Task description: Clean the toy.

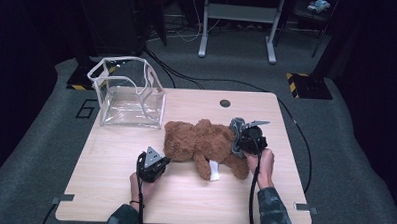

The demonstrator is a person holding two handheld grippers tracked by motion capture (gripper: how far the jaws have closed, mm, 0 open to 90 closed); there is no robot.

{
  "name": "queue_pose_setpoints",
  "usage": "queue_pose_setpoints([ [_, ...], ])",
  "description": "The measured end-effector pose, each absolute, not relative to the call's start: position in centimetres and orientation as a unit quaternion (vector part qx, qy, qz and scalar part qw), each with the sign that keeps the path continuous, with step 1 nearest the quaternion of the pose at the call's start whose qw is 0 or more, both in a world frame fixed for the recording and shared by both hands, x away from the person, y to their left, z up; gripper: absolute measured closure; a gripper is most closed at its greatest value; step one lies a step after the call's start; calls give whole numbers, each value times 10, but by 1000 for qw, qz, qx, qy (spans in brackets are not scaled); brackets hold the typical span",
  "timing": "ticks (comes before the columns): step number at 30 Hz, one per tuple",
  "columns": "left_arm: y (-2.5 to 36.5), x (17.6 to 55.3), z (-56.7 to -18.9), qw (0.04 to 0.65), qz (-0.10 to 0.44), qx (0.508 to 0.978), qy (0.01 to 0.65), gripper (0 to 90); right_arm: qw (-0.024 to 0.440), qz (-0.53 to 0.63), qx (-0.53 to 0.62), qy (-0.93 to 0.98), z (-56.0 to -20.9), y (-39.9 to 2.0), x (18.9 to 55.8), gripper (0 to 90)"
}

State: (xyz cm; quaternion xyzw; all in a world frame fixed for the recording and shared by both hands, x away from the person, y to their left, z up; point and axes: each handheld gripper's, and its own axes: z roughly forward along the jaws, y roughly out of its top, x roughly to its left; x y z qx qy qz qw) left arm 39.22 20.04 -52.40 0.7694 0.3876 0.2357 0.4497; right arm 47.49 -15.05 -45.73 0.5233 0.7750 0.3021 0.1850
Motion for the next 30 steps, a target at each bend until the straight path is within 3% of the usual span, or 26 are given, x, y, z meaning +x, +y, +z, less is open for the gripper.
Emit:
queue_pose_setpoints([
  [5, 200, 392, -524, 450, 235, 770, 387, 891, 149, 286, 539, 778, -484, -152, 480, 815],
  [14, 200, 393, -524, 450, 234, 770, 387, 891, 200, 315, 522, 767, -441, -161, 485, 813],
  [21, 200, 393, -524, 449, 233, 770, 387, 891, 158, 294, 540, 773, -467, -153, 509, 814],
  [24, 200, 393, -524, 450, 233, 770, 387, 891, 170, 265, 556, 770, -477, -162, 513, 815],
  [30, 200, 393, -524, 450, 233, 771, 387, 891, 188, 281, 560, 757, -449, -175, 506, 814],
])
